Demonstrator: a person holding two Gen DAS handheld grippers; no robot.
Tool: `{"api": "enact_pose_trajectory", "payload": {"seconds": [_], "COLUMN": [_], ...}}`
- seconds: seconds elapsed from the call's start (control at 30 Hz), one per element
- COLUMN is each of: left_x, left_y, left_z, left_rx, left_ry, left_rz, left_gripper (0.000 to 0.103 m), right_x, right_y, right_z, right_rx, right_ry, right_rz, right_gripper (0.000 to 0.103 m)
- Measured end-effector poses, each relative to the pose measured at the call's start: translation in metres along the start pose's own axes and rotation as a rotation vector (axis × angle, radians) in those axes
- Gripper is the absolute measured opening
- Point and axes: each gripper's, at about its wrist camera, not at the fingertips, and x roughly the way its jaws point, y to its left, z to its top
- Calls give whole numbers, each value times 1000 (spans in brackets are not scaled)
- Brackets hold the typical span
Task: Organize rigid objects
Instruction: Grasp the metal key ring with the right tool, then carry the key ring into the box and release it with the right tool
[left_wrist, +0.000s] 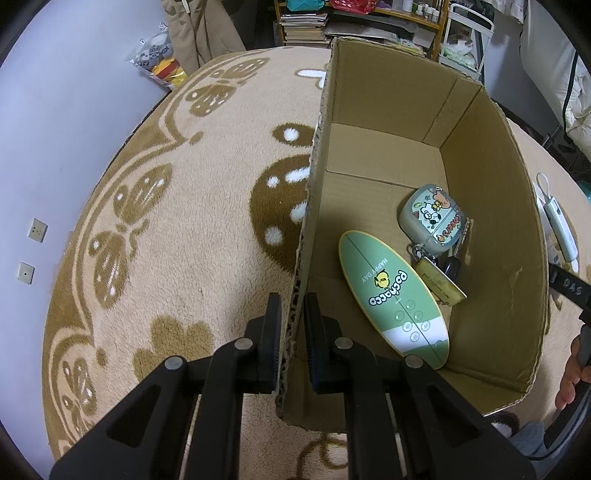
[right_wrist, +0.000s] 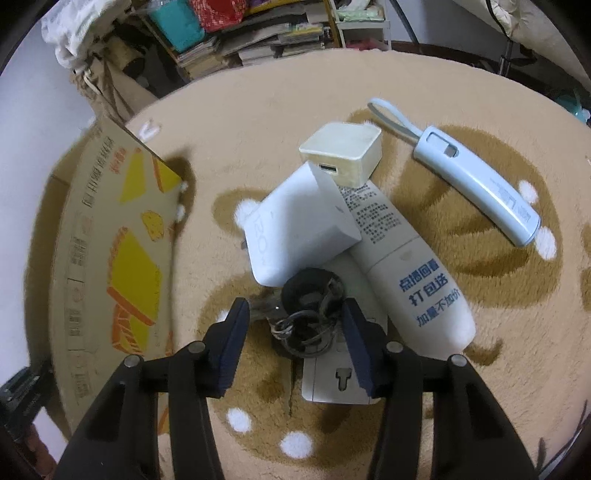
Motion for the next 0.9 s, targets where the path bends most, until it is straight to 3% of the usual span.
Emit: {"api": "enact_pose_trajectory", "payload": {"seconds": [0.03,0.1,0.47,0.7,0.9], "left_x": [0,0,0,0,0], "left_y": [0,1,2,2,3], "left_z": [0,0,1,1,1], "left_rx": [-1,-5,-7,-8,-6], "left_ry": [1,2,4,4,3], "left_rz": [-2,-5,-7,-8,-6], "left_gripper": [12,12,12,12,12], "right_x": [0,1,-10,-27,-50], "right_y": [3,8,15,19,27], "right_z": [0,-1,-18,-26,-21], "right_rx": [-20,-57,-78,-47,-60], "right_ry": [-2,-2,-60,-103,-146], "right_rz": [-39,-75,-93,-3,24], "right_gripper": [37,35,29,29,29]}}
